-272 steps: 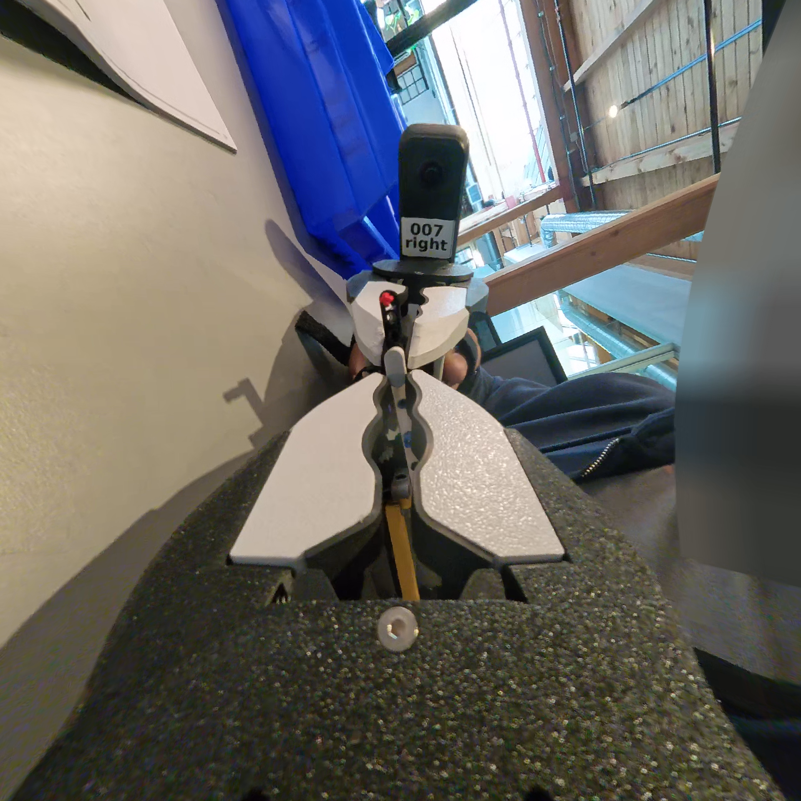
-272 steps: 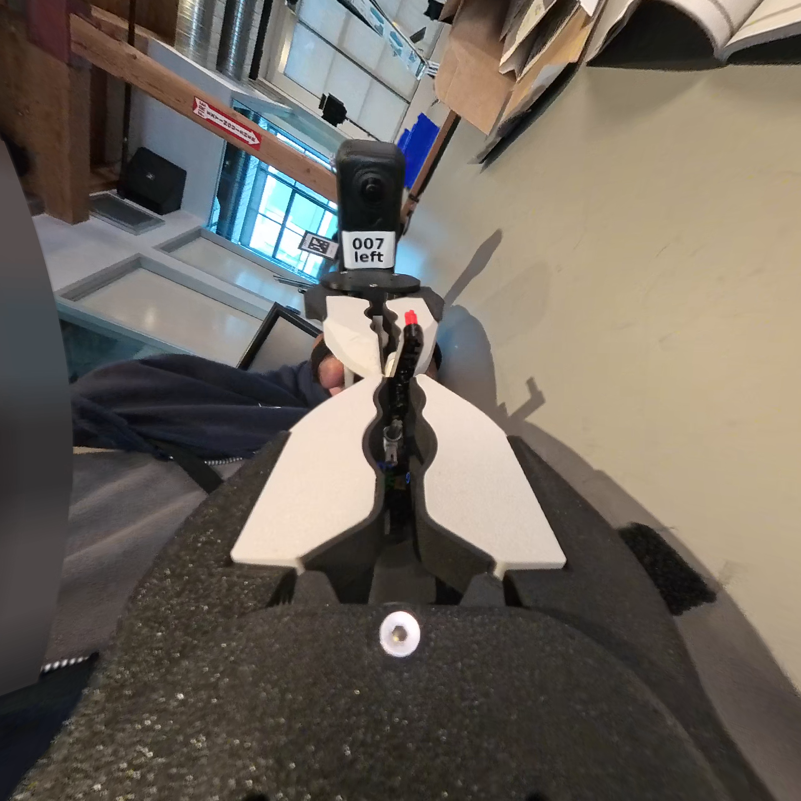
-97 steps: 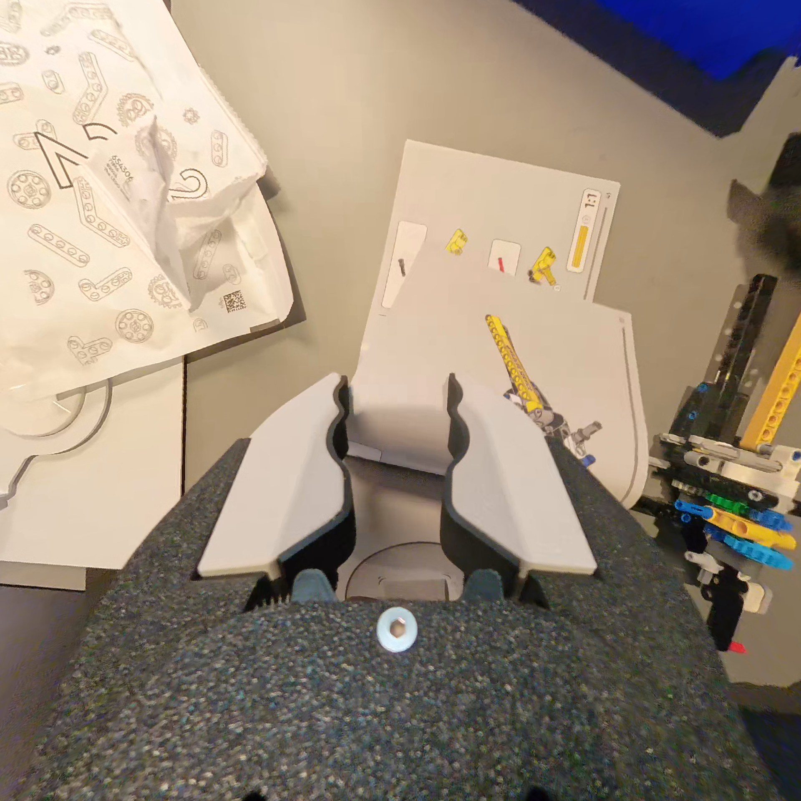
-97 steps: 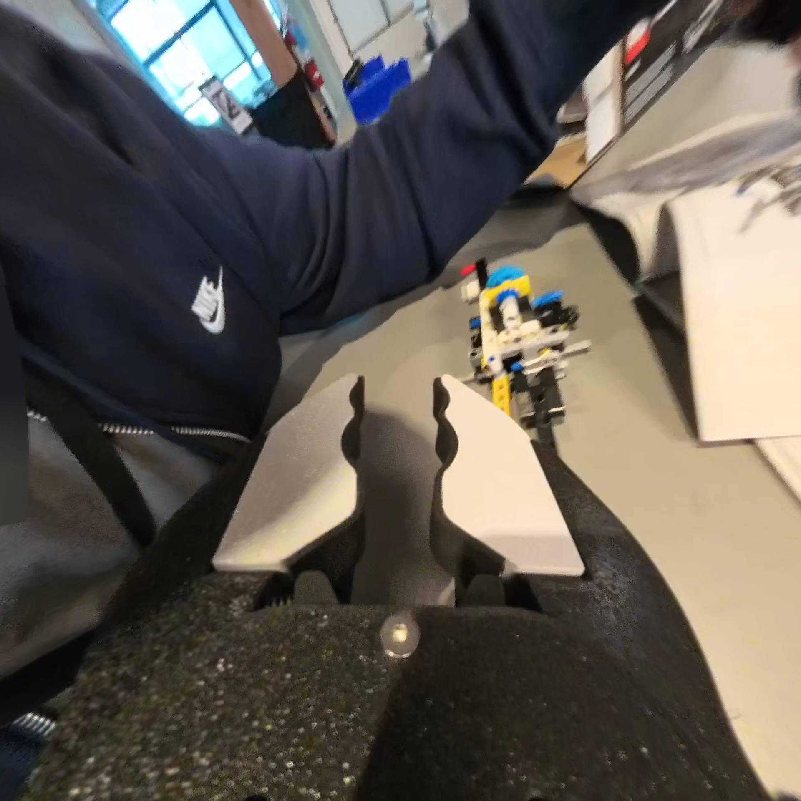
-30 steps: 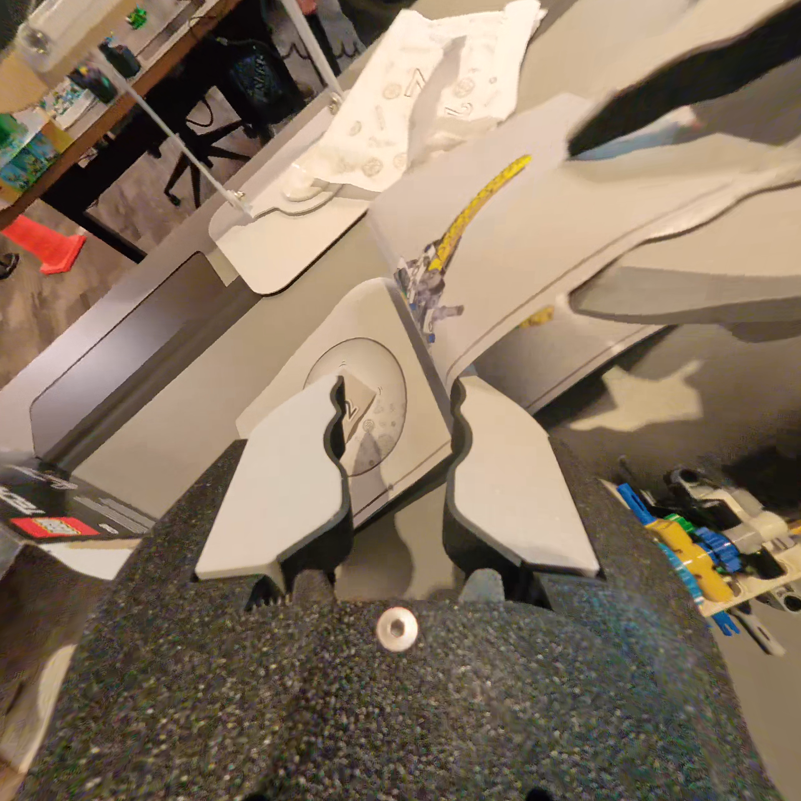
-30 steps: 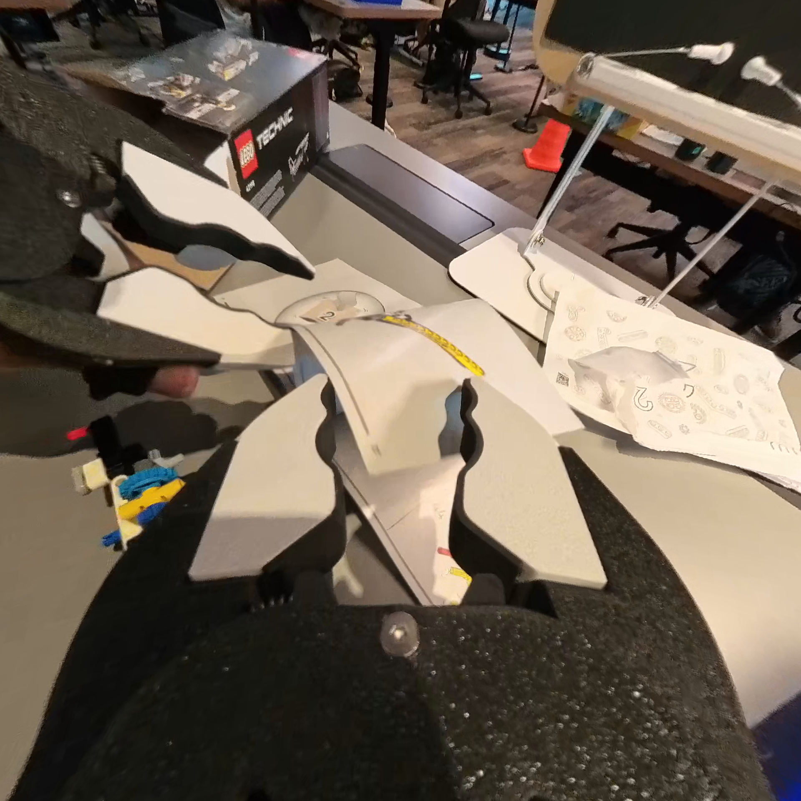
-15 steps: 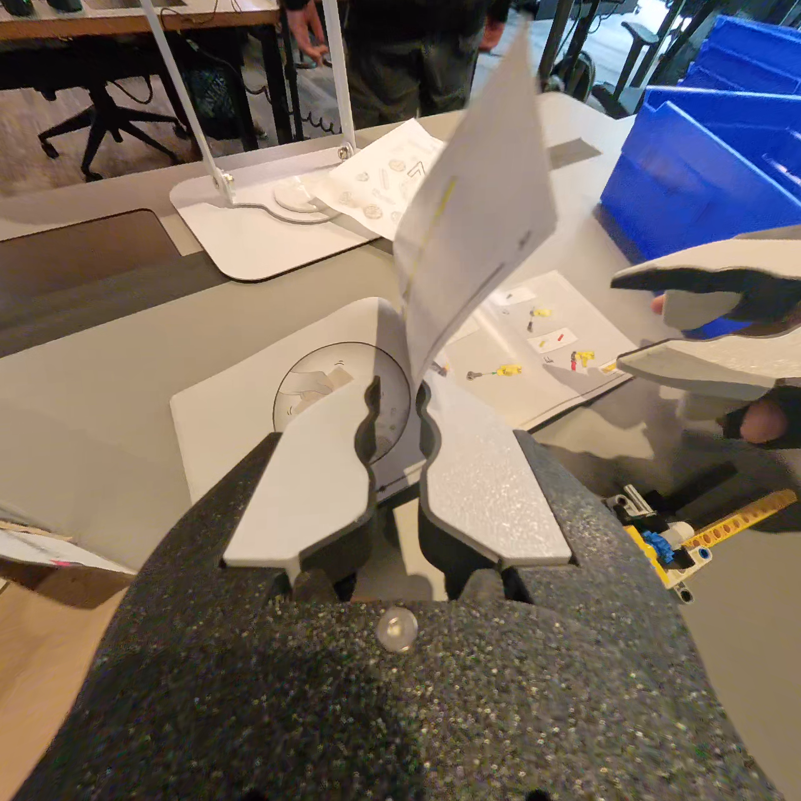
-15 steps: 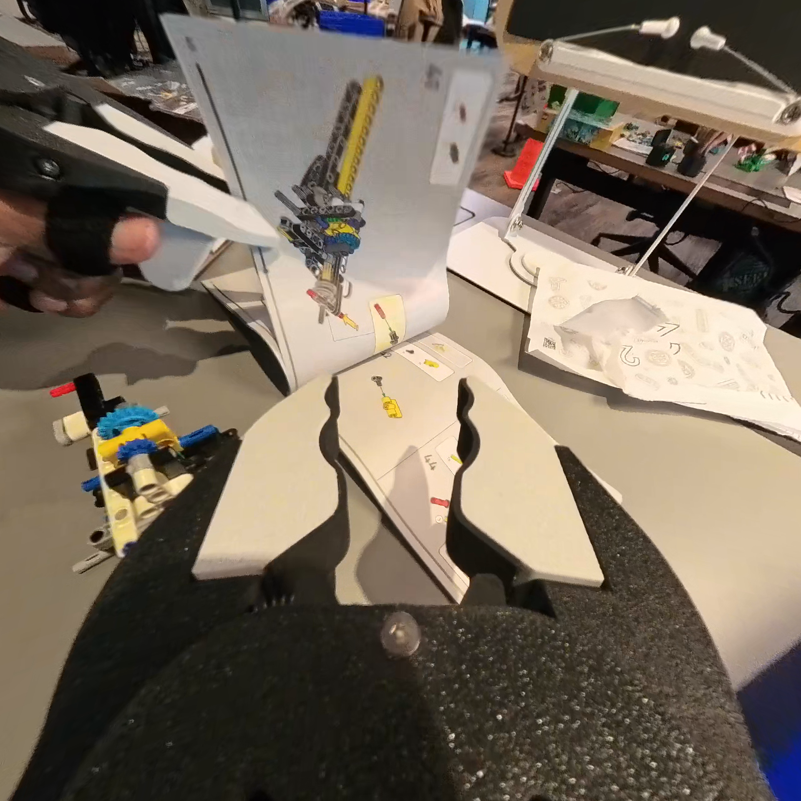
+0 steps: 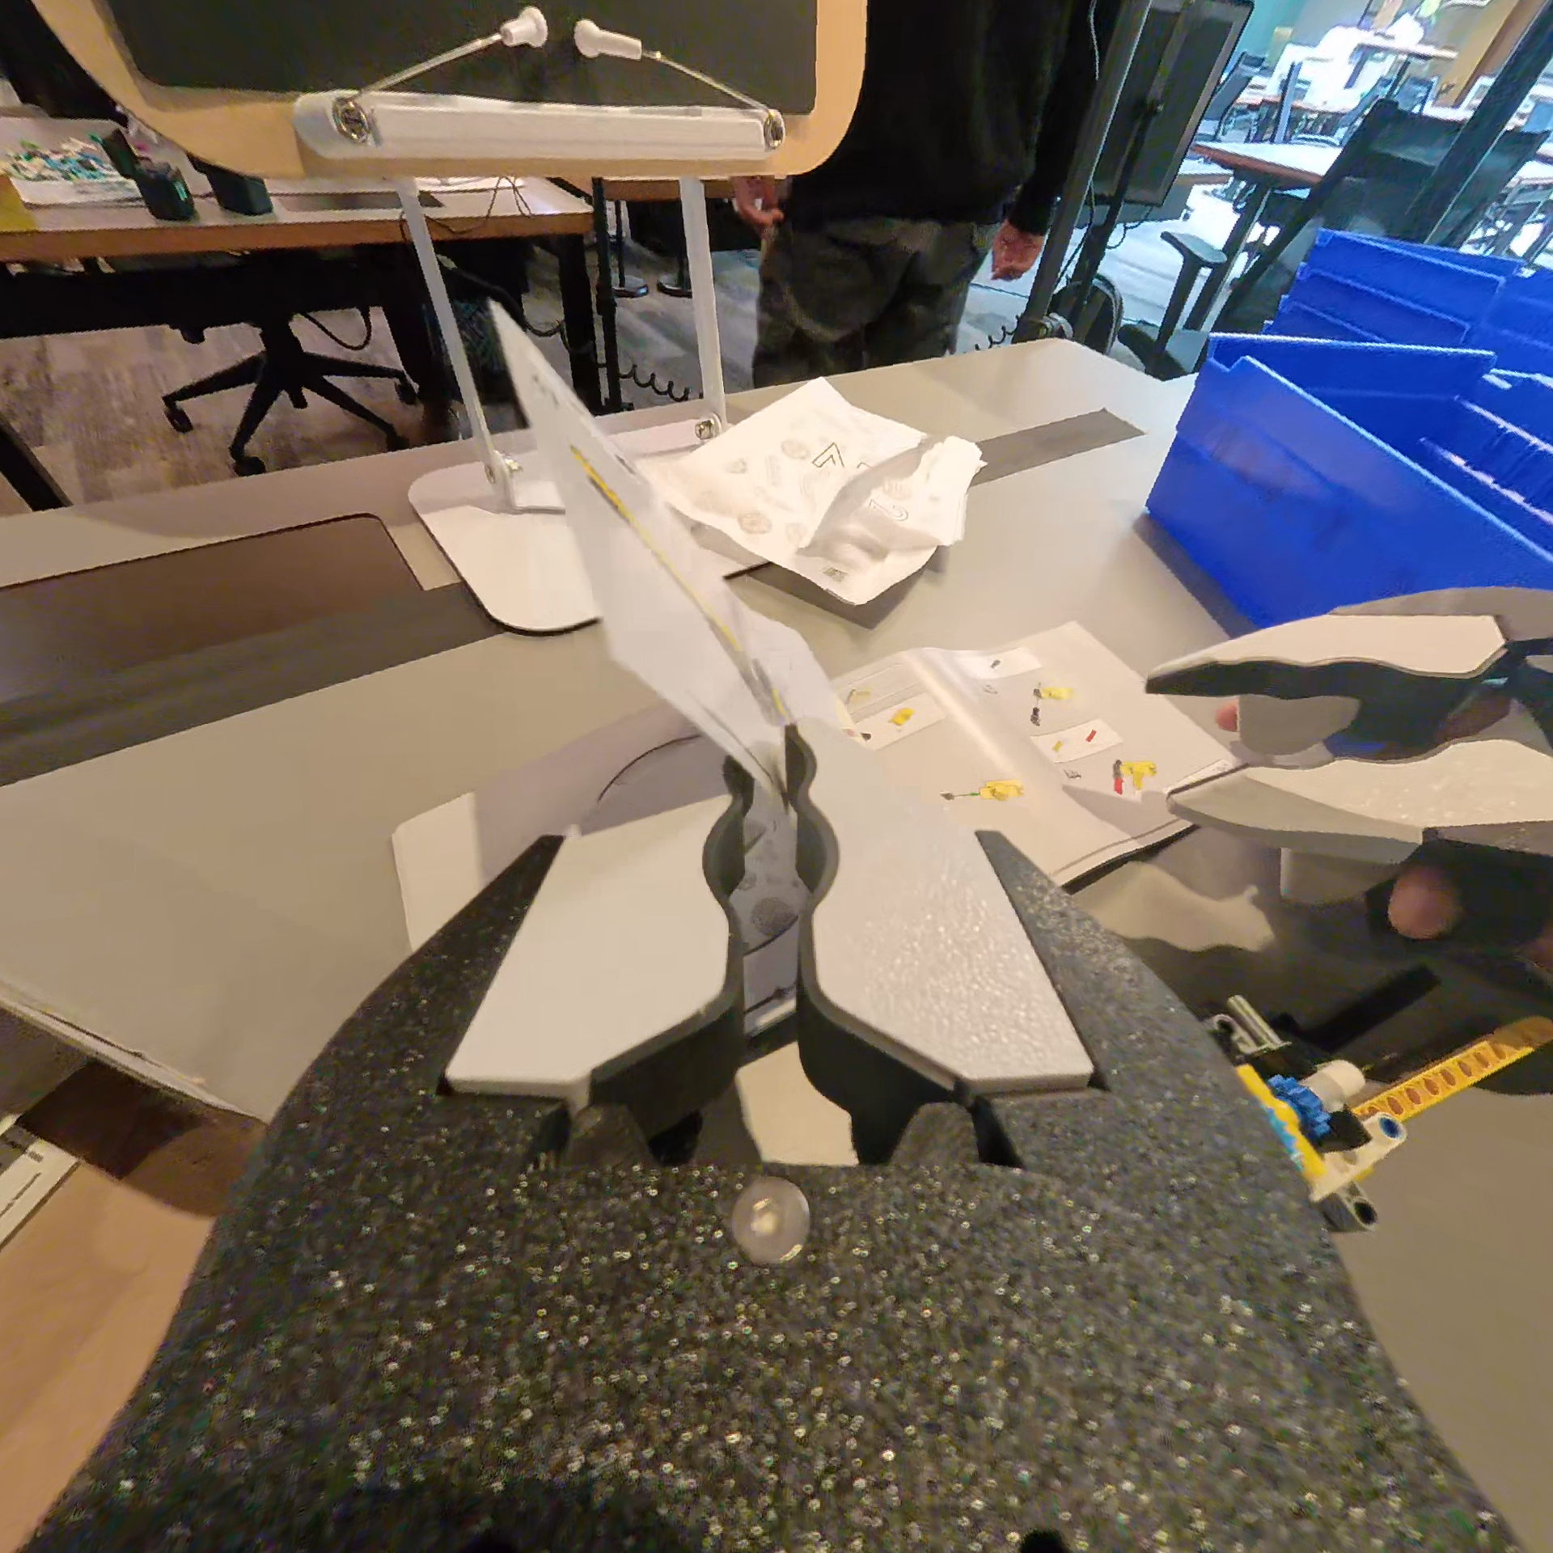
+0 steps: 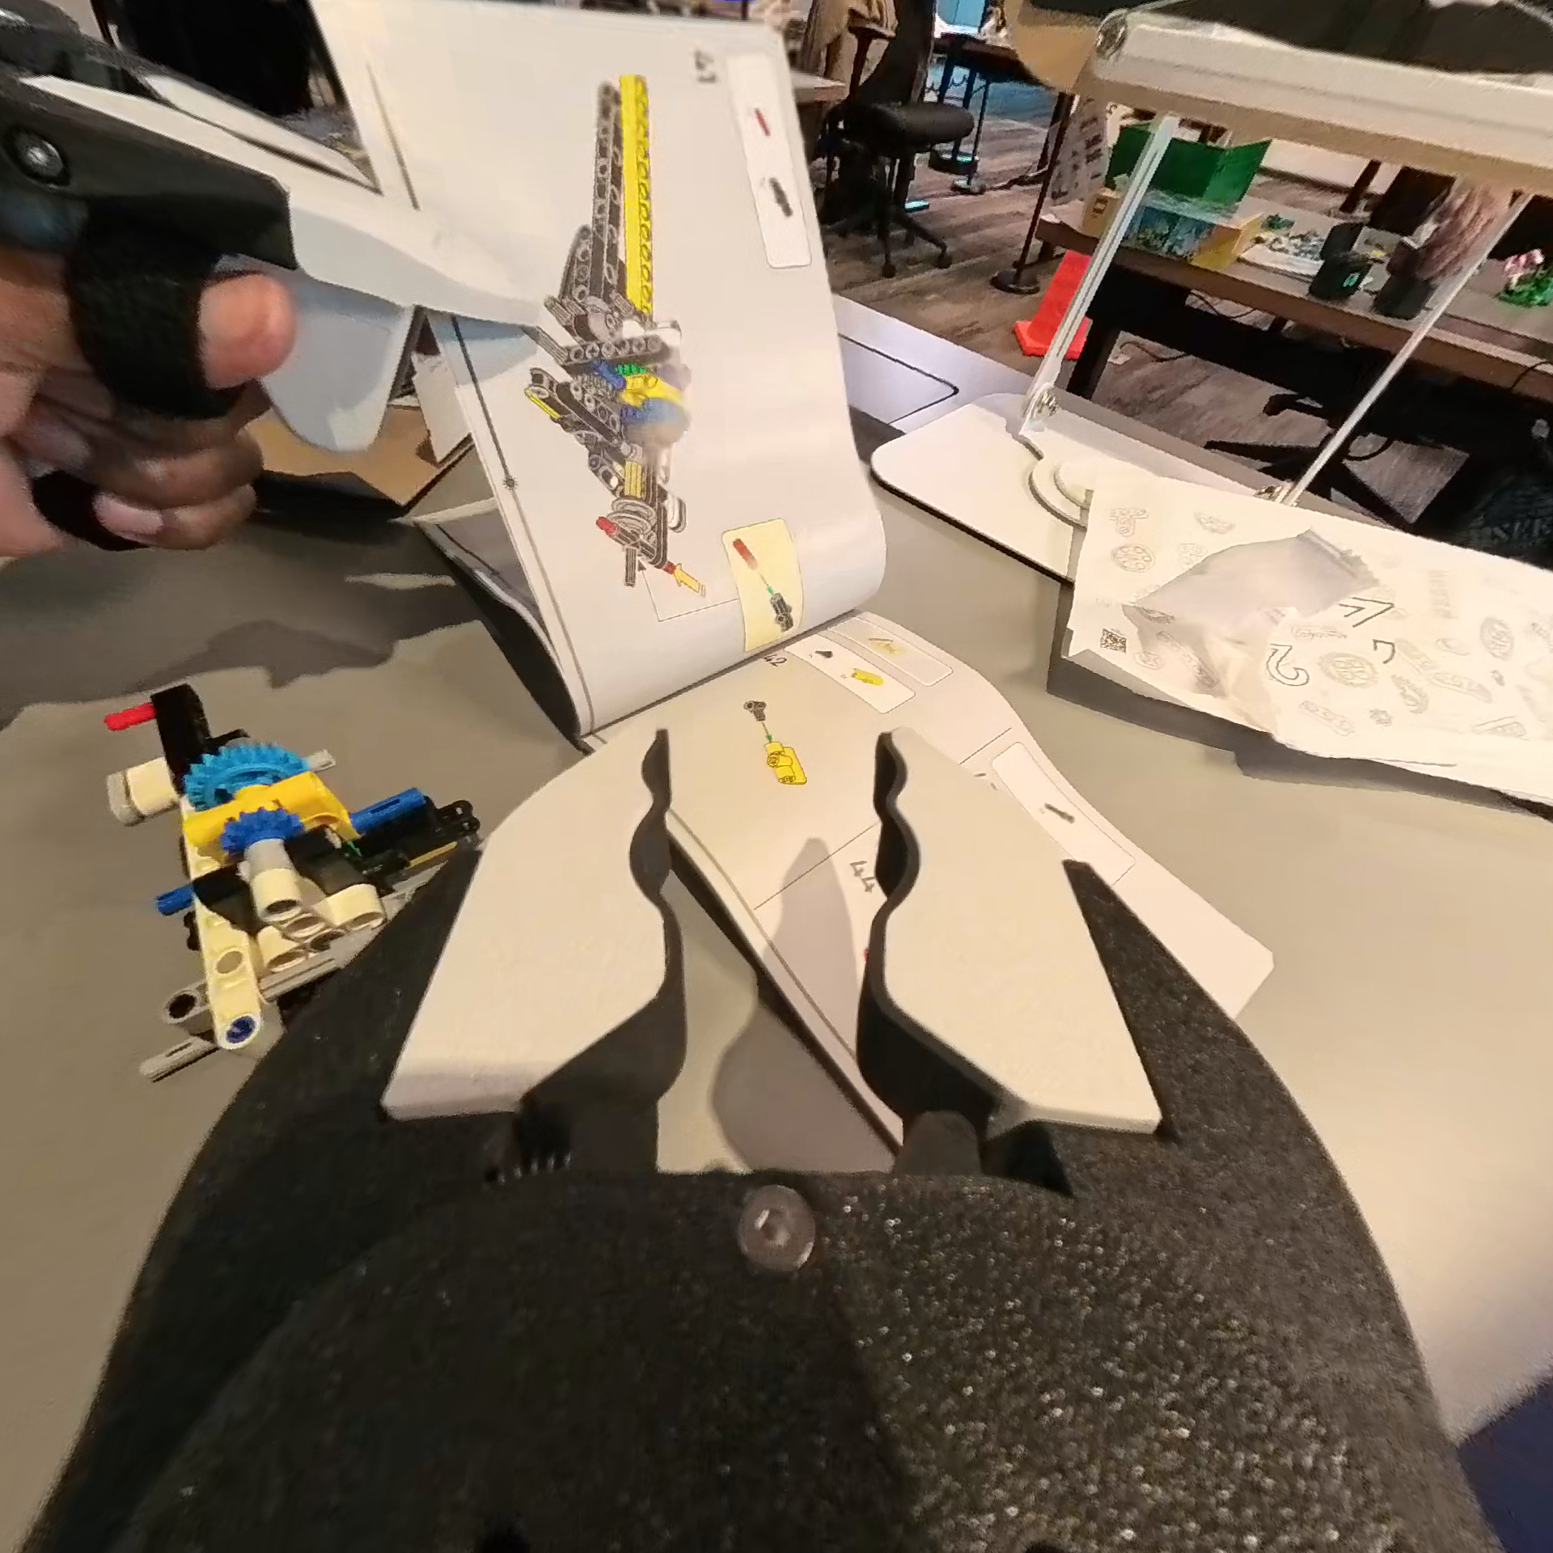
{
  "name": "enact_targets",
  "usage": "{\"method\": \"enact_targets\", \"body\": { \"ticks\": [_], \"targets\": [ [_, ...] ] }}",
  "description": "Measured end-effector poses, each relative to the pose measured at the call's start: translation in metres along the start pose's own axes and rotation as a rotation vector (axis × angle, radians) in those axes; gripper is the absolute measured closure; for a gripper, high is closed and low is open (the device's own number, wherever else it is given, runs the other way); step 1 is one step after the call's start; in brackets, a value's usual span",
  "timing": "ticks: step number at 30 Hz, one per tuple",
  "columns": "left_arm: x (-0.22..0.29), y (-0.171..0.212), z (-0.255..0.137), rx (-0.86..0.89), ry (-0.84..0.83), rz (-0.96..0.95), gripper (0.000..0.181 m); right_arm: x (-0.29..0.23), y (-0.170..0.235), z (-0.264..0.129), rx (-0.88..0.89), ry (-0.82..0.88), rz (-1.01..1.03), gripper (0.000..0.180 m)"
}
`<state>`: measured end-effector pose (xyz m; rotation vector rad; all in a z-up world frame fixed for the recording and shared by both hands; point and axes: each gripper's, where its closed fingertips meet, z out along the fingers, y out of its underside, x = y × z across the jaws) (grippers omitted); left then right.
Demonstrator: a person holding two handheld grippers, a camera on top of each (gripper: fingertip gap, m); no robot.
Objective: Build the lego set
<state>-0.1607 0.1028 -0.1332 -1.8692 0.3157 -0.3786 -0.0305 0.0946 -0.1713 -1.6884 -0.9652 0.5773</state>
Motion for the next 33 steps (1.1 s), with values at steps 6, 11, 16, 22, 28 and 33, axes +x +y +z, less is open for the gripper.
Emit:
{"method": "enact_targets", "body": {
  "ticks": [6,11,16,22,28,33],
  "targets": [
    [0.001,-0.003,-0.001,0.026,-0.016,0.082,0.177,-0.001,0.001,0.0,0.013,-0.007,-0.006,0.134],
    [0.008,-0.006,-0.002,0.046,-0.072,0.312,0.181,-0.002,0.0,-0.001,0.027,-0.014,-0.015,0.135],
    [0.023,-0.005,-0.001,0.047,-0.194,0.769,0.181,-0.003,-0.001,-0.002,0.04,-0.02,-0.012,0.136],
    [0.029,0.005,0.006,0.01,-0.23,0.91,0.18,-0.003,-0.001,-0.002,0.038,-0.024,-0.008,0.136],
    [0.027,0.0,0.004,0.037,-0.074,0.456,0.181,-0.008,-0.018,0.0,0.069,-0.072,0.024,0.133],
    [0.025,-0.005,0.003,0.074,0.1,0.068,0.18,-0.02,-0.042,0.01,0.058,-0.149,0.046,0.128]
  ]
}}
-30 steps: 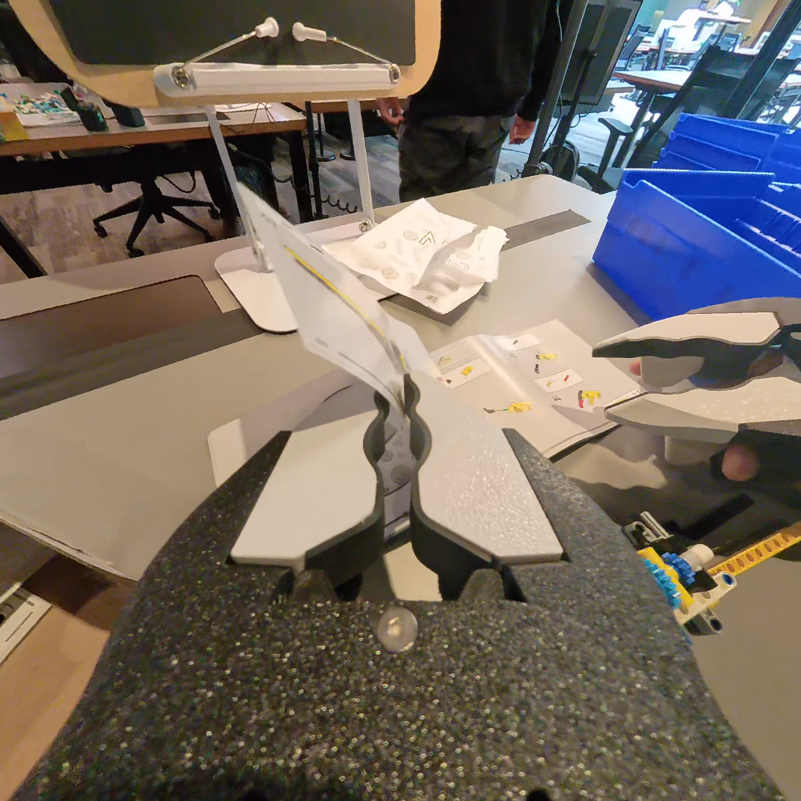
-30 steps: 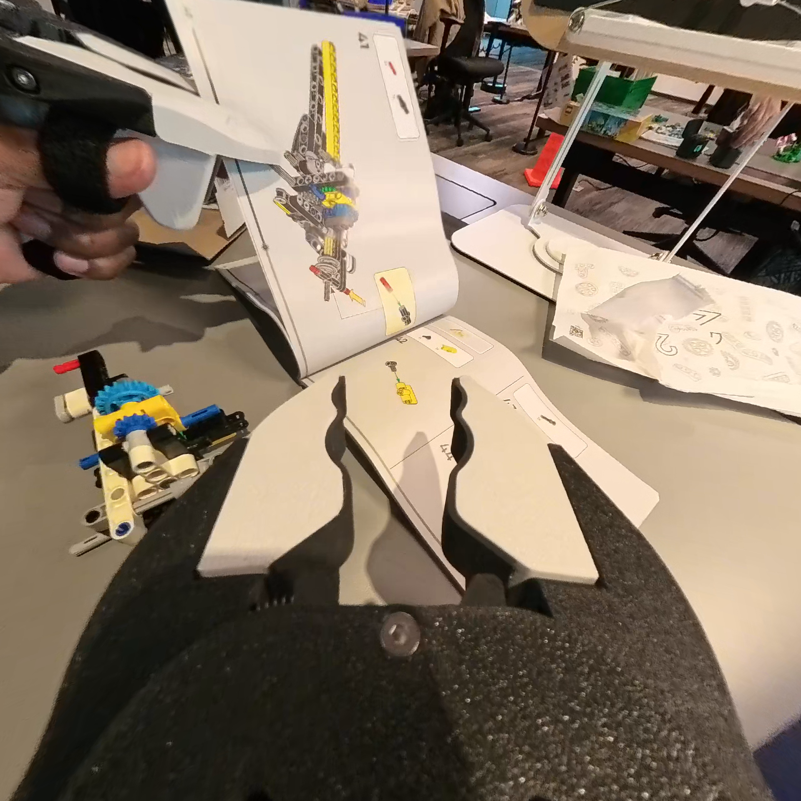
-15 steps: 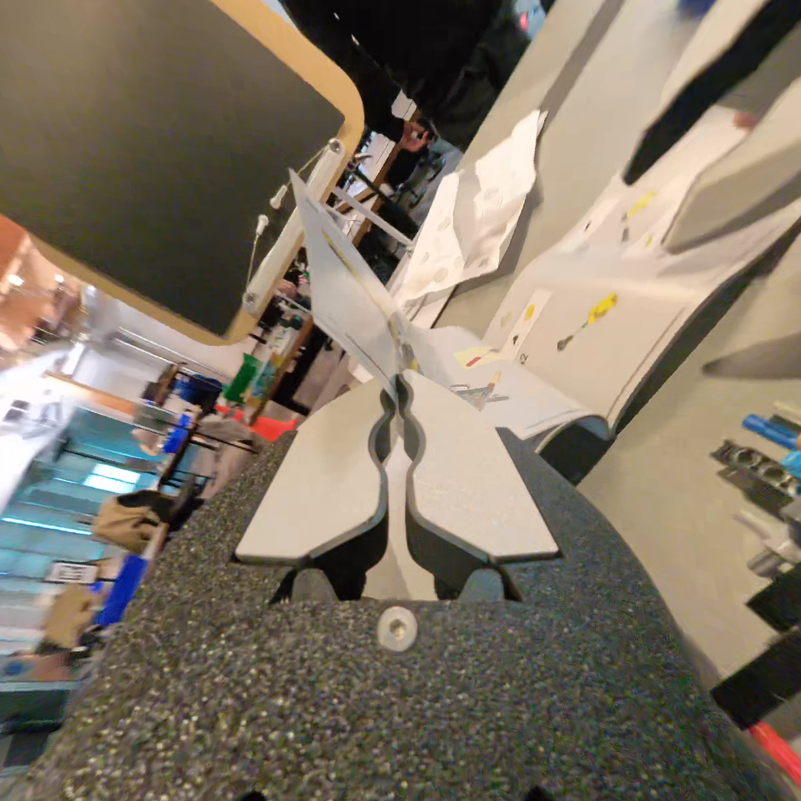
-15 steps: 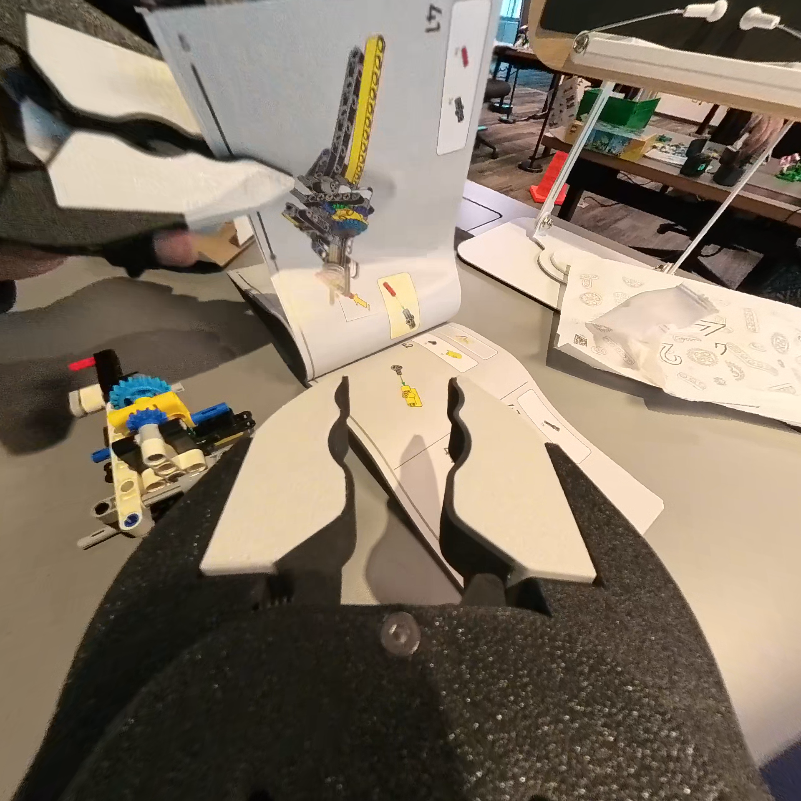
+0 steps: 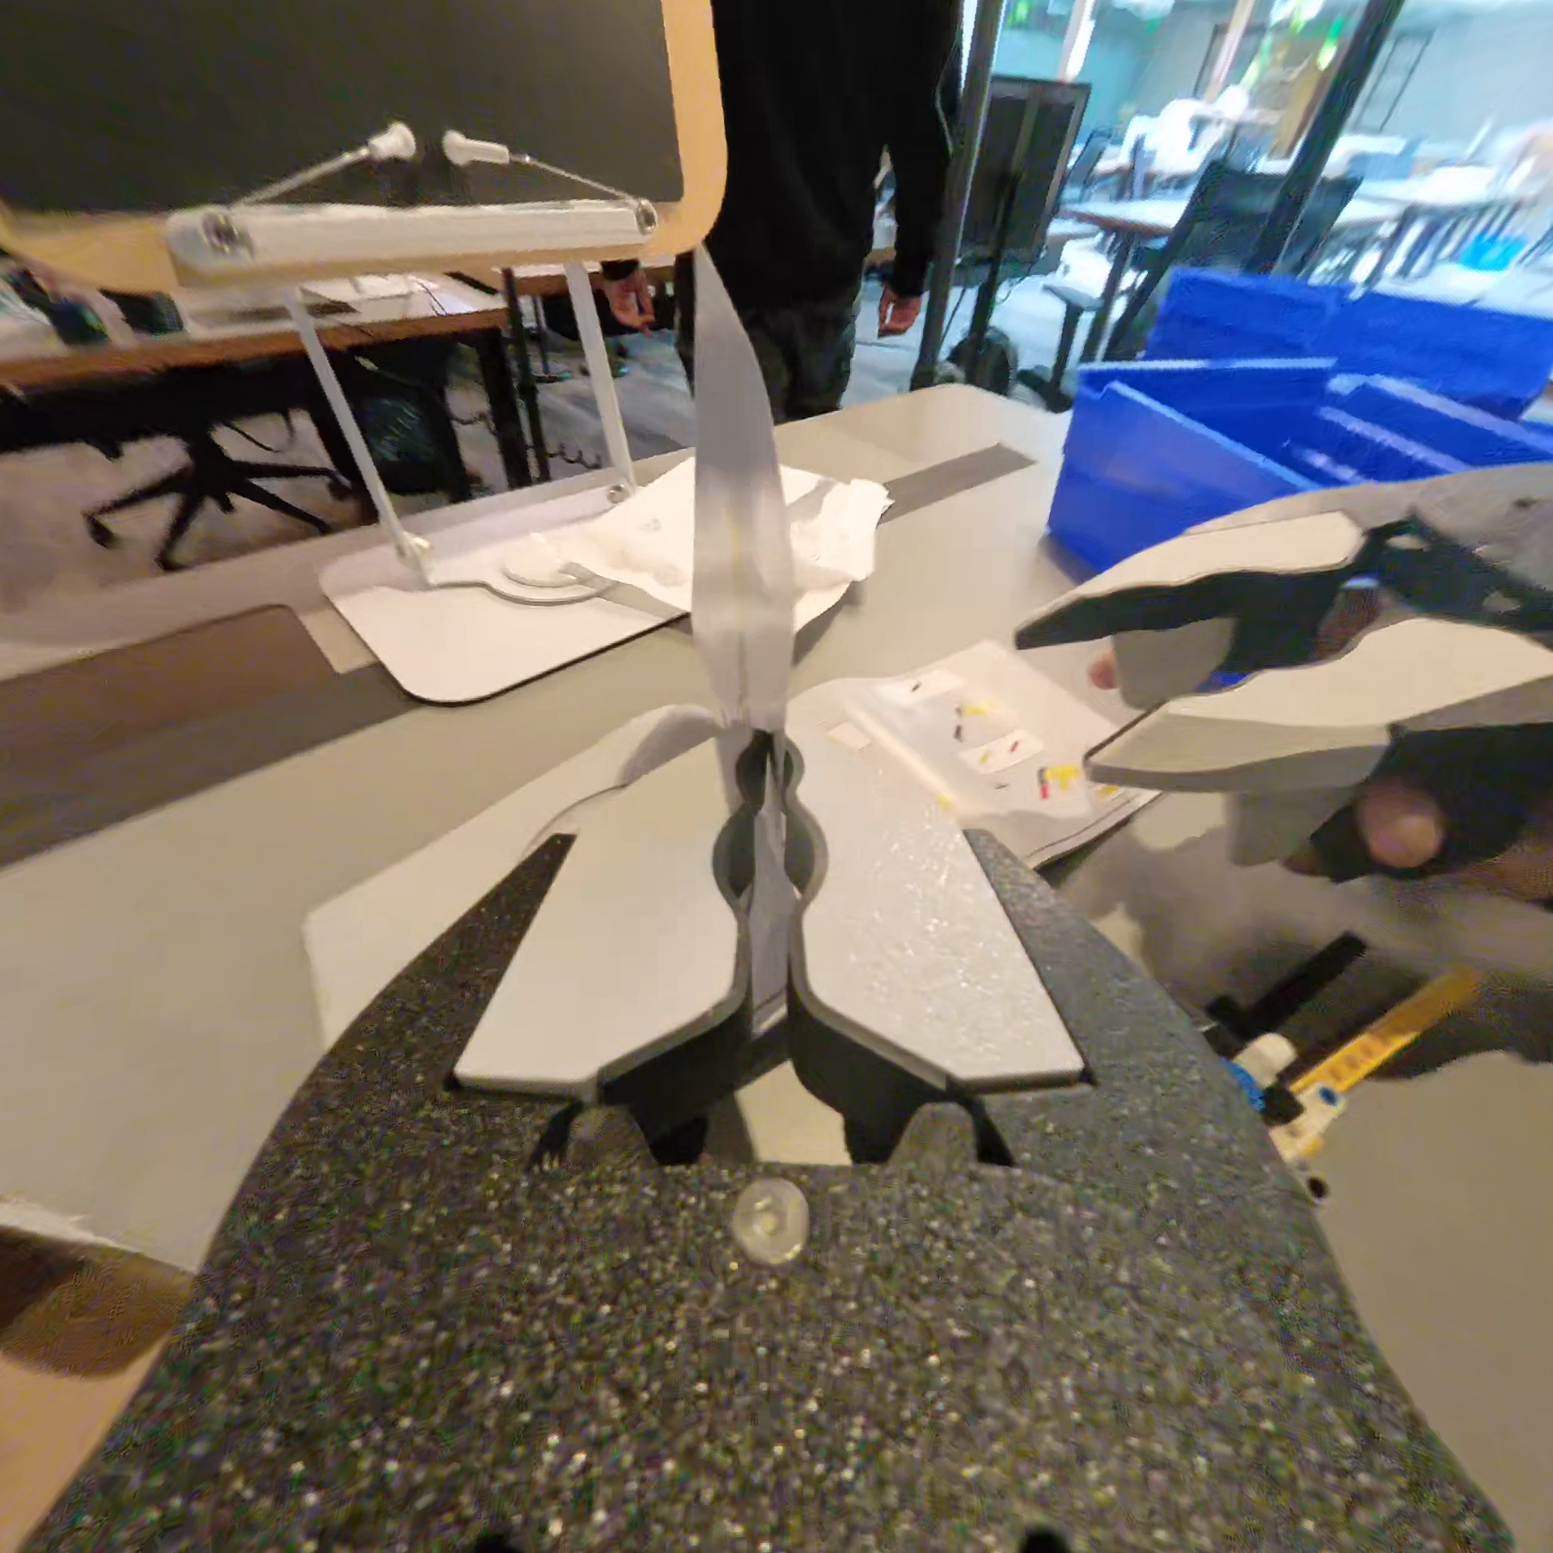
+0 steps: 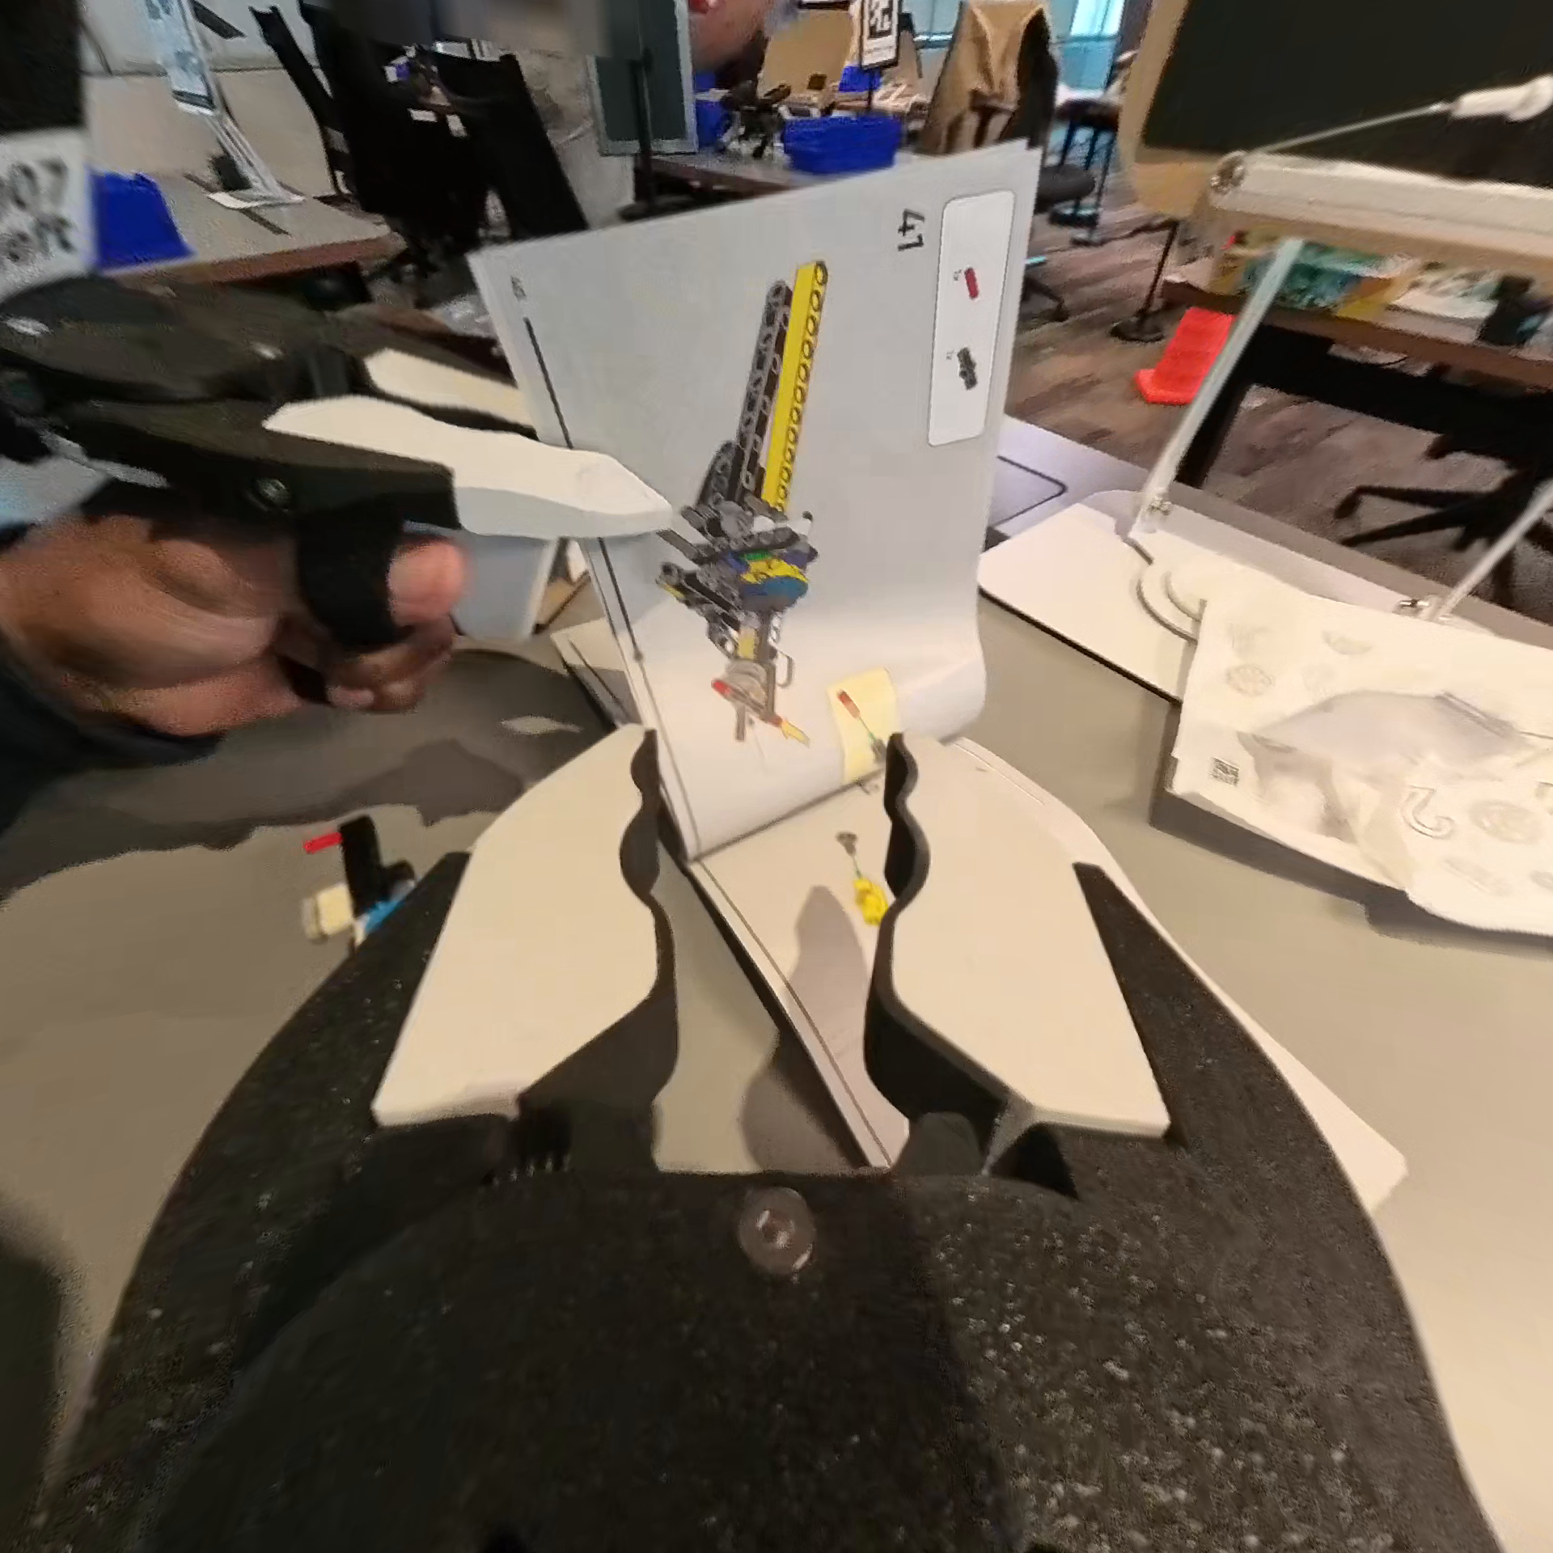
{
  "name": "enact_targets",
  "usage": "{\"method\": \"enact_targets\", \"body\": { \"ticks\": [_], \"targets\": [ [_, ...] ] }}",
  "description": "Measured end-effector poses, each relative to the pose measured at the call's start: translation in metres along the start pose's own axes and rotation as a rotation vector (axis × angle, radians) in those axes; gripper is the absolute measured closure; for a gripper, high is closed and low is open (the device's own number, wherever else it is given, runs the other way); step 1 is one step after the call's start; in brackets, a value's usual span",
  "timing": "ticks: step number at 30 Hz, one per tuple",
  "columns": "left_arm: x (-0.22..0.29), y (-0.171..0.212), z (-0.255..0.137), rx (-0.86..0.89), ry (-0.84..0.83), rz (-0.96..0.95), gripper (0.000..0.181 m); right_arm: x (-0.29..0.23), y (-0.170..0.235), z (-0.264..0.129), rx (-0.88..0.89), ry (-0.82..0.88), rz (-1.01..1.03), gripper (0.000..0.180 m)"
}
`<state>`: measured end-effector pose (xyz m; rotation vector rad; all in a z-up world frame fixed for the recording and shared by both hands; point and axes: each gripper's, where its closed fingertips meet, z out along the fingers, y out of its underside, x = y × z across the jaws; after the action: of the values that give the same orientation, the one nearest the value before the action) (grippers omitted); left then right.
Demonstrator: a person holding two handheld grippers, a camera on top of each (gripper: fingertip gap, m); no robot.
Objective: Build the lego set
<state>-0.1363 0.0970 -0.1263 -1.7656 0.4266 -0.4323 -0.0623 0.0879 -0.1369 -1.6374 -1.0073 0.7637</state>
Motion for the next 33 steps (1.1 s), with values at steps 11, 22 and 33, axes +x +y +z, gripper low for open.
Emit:
{"method": "enact_targets", "body": {
  "ticks": [11,22,33],
  "targets": [
    [0.009,-0.01,-0.003,0.083,0.184,-0.249,0.172,-0.008,-0.022,0.045,-0.042,-0.126,0.175,0.12],
    [0.026,-0.029,-0.014,0.196,0.369,-0.293,0.169,0.002,-0.014,0.049,-0.018,-0.202,0.292,0.119],
    [0.033,-0.036,-0.02,0.242,0.419,-0.28,0.177,0.0,-0.01,0.048,-0.023,-0.214,0.284,0.121]
  ]
}}
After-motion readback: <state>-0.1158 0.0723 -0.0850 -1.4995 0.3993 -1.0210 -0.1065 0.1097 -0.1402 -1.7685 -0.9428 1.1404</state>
